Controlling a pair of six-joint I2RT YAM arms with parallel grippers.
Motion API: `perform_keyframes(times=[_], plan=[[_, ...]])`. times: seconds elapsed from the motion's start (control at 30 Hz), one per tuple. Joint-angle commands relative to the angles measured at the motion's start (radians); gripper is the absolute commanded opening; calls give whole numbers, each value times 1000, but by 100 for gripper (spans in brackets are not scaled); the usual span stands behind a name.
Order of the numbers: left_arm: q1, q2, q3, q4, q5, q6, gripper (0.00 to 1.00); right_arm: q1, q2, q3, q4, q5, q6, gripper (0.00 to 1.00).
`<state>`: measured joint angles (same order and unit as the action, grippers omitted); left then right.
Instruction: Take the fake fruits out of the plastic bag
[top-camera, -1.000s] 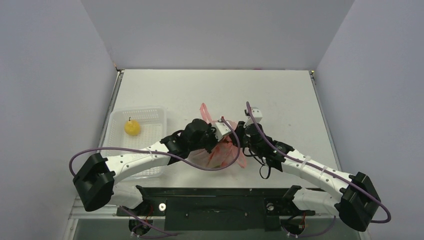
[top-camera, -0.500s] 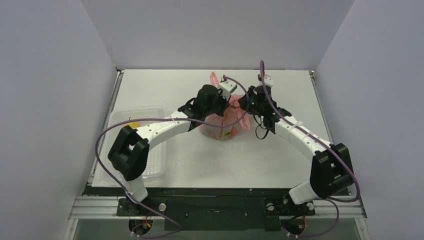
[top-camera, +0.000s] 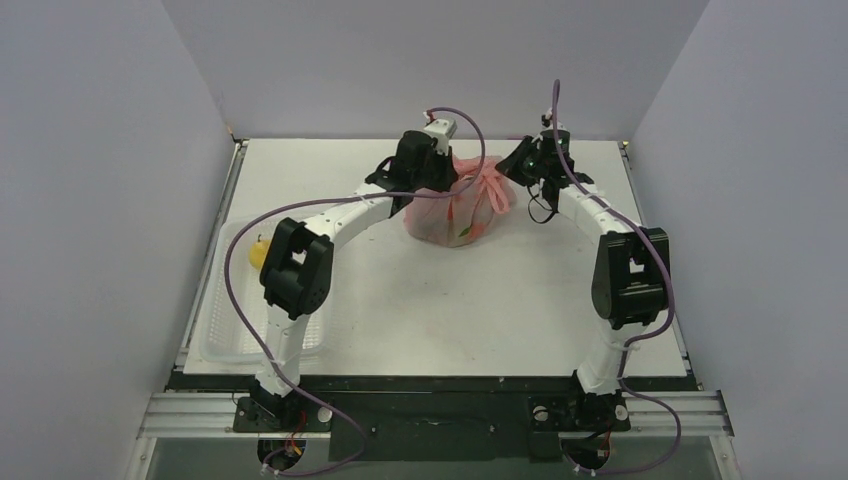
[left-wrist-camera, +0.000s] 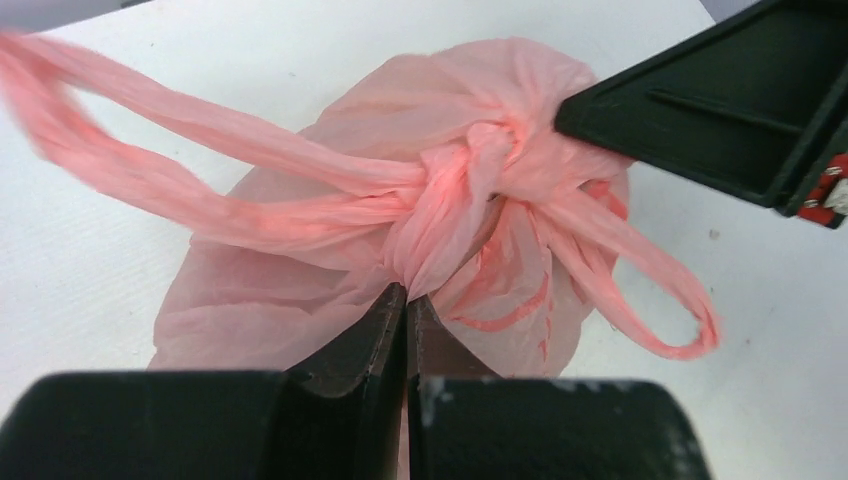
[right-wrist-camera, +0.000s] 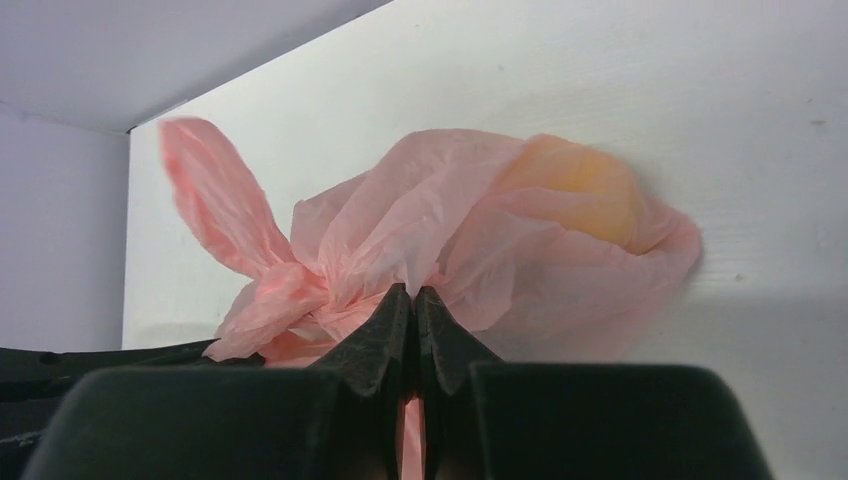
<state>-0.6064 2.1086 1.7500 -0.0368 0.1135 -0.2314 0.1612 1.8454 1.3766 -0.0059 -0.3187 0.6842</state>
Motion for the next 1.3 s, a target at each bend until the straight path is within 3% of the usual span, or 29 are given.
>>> perform_keyframes(times=[0.0, 0.17, 0.5, 0.6, 0.67, 0.93, 1.07, 1.13, 1.2, 1.27], plan=[[75, 35, 81, -62, -1, -145, 0, -55, 36, 131, -68, 94, -89, 0], [102, -20, 22, -26, -8, -179, 0, -75, 26, 117, -90, 200, -102, 0], [111, -45, 1, 11, 123, -217, 1, -75, 42, 118, -49, 75, -66, 0], [111, -97, -11, -3, 134, -177, 27, -72, 26, 98, -20, 26, -62, 0], [110, -128, -10, -18, 140, -145, 34, -69, 14, 88, -21, 17, -67, 0], [88, -98, 184, -211, 133, -48, 45, -41, -9, 74, -44, -23, -148, 7], [39, 24, 429, -394, 46, -13, 46, -12, -19, 82, -56, -41, -151, 8], [10, 93, 541, -469, -14, 15, 53, 3, -45, 70, -60, -23, -162, 8], [-16, 142, 615, -502, -69, 47, 67, 15, -65, 65, -59, -16, -173, 8], [-36, 168, 639, -497, -99, 67, 75, 22, -75, 69, -59, -13, -179, 8]])
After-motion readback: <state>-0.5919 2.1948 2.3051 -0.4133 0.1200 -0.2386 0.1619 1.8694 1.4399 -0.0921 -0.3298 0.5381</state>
